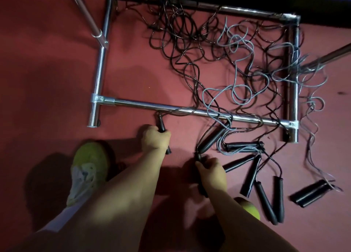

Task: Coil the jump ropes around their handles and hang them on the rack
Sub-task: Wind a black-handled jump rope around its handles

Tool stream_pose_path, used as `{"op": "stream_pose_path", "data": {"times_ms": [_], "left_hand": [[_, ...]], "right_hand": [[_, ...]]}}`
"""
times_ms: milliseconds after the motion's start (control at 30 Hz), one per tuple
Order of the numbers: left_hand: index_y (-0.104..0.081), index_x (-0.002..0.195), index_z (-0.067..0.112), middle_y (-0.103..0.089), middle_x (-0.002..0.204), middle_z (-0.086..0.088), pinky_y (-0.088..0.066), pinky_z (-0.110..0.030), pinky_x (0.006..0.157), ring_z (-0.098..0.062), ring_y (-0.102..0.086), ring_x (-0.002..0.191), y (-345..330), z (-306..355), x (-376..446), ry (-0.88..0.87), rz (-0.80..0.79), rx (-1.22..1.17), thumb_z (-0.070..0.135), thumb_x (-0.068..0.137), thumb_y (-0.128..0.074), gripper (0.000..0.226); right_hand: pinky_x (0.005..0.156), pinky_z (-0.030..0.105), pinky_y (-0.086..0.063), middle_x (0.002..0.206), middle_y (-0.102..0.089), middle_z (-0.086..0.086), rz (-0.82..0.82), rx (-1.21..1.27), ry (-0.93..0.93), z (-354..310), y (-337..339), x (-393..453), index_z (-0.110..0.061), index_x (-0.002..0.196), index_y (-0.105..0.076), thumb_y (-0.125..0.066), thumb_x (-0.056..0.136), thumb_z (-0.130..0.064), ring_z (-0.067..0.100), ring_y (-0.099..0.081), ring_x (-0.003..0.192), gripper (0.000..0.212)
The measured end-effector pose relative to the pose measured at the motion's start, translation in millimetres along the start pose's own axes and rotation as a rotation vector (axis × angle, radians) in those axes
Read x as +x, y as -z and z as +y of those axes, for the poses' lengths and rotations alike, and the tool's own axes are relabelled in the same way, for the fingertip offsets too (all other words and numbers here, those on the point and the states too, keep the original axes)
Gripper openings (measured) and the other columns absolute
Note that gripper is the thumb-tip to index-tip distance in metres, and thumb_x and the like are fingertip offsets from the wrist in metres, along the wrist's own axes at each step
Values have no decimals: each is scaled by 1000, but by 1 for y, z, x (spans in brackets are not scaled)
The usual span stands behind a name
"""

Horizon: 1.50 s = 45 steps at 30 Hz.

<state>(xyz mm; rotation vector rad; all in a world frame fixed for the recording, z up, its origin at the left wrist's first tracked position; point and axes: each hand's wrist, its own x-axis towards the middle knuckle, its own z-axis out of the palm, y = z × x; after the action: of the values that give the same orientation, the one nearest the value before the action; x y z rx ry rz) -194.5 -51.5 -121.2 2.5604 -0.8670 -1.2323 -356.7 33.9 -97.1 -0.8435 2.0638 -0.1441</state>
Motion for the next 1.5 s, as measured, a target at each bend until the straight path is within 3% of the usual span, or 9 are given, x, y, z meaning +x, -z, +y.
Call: {"op": "stream_pose_path", "data": {"times_ms": [233,333,433,533,700,867,1033,1233,1500], "left_hand": [[-56,85,17,-66,79,-6,-49,-35,65,-25,-64,71,31,-29,-54,62,-518,-491,18,91,-61,8],[-57,88,12,-69,71,-3,-49,-33,69,-20,-69,66,68,-14,-97,23,-794,-539,5,95,-51,12],[-57,97,7,-63,68,-4,-53,-36,64,-22,-68,62,119,11,-131,-61,-968,-451,-1,94,-48,12],[-61,102,8,-55,68,-4,-54,-30,52,-16,-60,54,178,40,-167,-190,-1005,-362,-2,90,-50,19],[-61,101,2,-63,68,-5,-56,-32,57,-18,-63,56,261,70,-244,-287,-1172,-442,0,78,-56,24],[-63,94,2,-61,66,-5,-56,-32,54,-17,-61,54,322,68,-301,-355,-1173,-503,13,73,-54,25],[-59,89,4,-54,62,-2,-50,-26,46,-13,-54,50,355,63,-342,-364,-1190,-397,17,75,-55,19],[-68,83,6,-63,63,-4,-52,-26,46,-13,-60,50,355,54,-368,-437,-1234,-377,20,76,-54,21],[-56,94,6,-56,64,-4,-49,-26,45,-13,-52,46,332,65,-356,-490,-1278,-538,11,75,-55,19]], "right_hand": [[60,27,-40,60,-53,-4,-122,439,37,-31,5,-20,-18,69,-53,-58,95,-31,15,-46,61,29],[80,30,-42,83,-58,2,-81,404,293,-61,30,-46,-13,87,-61,-48,98,-31,19,-52,82,25],[102,9,-24,117,-52,-3,16,239,628,-99,74,-80,-10,122,-62,-36,95,-36,7,-42,116,45],[108,11,-9,133,-46,-9,-117,92,772,-135,119,-114,-17,132,-57,-26,93,-46,2,-24,132,57],[114,24,-21,136,-51,-3,-333,146,836,-177,166,-182,-16,123,-60,-26,91,-54,5,-33,136,61],[80,16,-42,81,-58,-10,-391,119,1005,-193,204,-264,-15,85,-58,-31,99,-53,-3,-51,77,49],[76,39,-45,78,-61,-5,-309,-207,1184,-184,223,-316,-27,78,-52,-21,90,-60,16,-57,76,47],[55,30,-25,53,-36,-10,28,40,1057,-181,251,-340,-17,60,-39,-12,81,-72,5,-31,51,64],[56,26,-30,64,-43,-4,-333,3,849,-166,262,-334,1,91,-55,-8,64,-96,13,-37,59,112]]}}
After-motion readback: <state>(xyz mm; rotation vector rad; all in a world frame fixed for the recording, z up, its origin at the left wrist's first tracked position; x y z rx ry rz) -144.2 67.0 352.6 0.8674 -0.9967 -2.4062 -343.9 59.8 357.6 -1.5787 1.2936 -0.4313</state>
